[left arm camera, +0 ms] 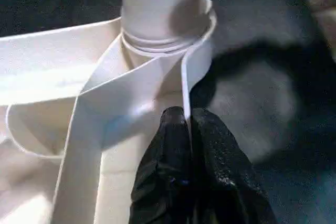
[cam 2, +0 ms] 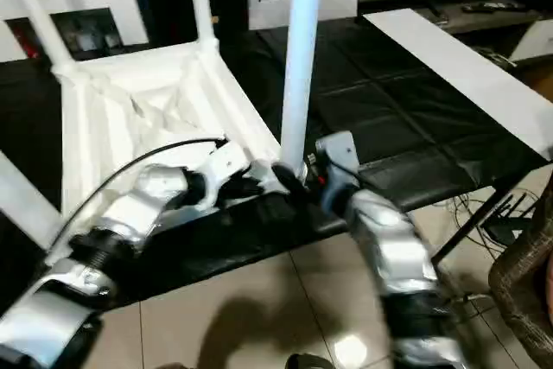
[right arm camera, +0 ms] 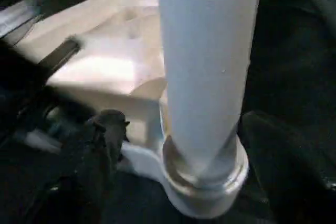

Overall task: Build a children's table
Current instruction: Rotate leg to tighten

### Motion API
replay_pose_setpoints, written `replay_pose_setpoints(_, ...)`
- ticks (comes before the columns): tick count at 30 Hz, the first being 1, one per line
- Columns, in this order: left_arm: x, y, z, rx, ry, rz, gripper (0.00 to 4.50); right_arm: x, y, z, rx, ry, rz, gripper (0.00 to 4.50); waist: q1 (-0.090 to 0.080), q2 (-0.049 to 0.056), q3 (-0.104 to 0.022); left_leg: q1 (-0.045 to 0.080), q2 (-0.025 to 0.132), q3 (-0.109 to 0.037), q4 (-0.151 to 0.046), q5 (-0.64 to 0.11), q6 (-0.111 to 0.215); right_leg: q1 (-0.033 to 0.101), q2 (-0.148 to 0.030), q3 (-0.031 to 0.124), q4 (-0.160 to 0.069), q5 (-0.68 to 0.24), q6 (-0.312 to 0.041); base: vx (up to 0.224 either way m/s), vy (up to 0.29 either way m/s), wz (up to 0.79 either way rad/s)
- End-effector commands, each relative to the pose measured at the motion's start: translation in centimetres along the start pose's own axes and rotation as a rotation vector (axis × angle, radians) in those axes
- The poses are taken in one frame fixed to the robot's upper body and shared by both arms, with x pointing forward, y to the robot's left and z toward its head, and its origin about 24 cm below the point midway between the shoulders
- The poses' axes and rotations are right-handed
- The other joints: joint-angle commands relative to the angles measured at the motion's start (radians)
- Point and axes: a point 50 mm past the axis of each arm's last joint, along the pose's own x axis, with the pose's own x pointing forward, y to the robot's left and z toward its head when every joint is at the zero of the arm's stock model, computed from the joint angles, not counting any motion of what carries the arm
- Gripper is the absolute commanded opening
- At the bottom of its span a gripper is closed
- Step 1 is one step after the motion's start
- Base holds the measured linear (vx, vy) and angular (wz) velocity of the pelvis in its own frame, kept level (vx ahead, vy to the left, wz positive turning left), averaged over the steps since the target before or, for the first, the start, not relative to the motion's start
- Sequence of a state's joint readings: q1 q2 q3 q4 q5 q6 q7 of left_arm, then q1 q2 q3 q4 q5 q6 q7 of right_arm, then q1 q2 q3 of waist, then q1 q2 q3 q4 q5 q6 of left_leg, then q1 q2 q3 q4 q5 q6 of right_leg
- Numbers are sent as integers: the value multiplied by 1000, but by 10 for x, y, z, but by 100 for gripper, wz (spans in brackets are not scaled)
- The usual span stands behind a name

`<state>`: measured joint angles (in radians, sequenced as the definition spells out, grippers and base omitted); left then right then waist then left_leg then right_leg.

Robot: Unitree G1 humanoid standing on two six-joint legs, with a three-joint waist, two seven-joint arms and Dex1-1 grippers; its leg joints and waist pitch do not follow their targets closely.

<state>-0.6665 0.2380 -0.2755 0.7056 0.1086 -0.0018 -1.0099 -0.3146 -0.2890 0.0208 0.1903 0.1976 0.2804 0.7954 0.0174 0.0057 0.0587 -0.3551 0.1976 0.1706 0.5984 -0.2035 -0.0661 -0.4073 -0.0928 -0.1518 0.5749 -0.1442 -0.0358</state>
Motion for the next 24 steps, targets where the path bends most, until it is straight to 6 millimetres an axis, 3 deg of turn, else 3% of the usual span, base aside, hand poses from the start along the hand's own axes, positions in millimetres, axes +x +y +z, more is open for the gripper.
replay_pose_setpoints(1, -2, -8, 15, 103, -105, -169, 0, -4, 4, 10, -56, -3, 139, 425, 9, -13, -69, -3, 28, -9, -61, -159, 110, 65, -65, 62, -88, -407, -87, 0, 0, 0)
replay_pose_setpoints(4, -6, -11, 12, 120, -80, -250, 0, -9, 4, 10, -74, 28, 220, 425, 28, -11, -68, 8, 34, -5, -63, -154, 105, 59, -67, 67, -83, -379, -117, 0, 0, 0)
replay_pose_setpoints(8, -12, -14, 7, 152, -38, -357, 0, -16, 7, 13, -82, 66, 366, 425, 47, -7, -69, 7, 42, -6, -67, -154, 101, 62, -66, 70, -70, -315, -151, 0, 0, 0)
replay_pose_setpoints(10, -14, -15, 6, 162, -29, -381, 0, -17, 7, 14, -81, 73, 401, 425, 52, -8, -68, 5, 43, -5, -67, -157, 99, 64, -68, 71, -69, -317, -151, 0, 0, 0)
replay_pose_setpoints(11, -15, -16, 5, 171, -18, -413, 0, -18, 8, 15, -79, 84, 443, 401, 55, -8, -69, 4, 42, -5, -66, -156, 94, 65, -69, 71, -68, -323, -150, 0, 0, 0)
replay_pose_setpoints(15, -19, -18, 3, 207, 14, -508, 0, -20, 11, 16, -95, 114, 552, 377, 63, -9, -68, 5, 41, -4, -66, -153, 87, 64, -71, 71, -73, -354, -135, 0, 0, 0)
replay_pose_setpoints(17, -20, -19, 2, 217, 25, -537, 0, -20, 11, 16, -100, 125, 582, 351, 69, -14, -69, 7, 44, -4, -67, -143, 83, 62, -70, 71, -71, -348, -136, 0, 0, 0)
replay_pose_setpoints(24, -23, -18, 1, 254, 65, -591, 0, -19, 15, 12, -115, 177, 678, 300, 73, -18, -68, 5, 41, -4, -67, -142, 79, 64, -71, 70, -70, -358, -133, 0, 0, 0)
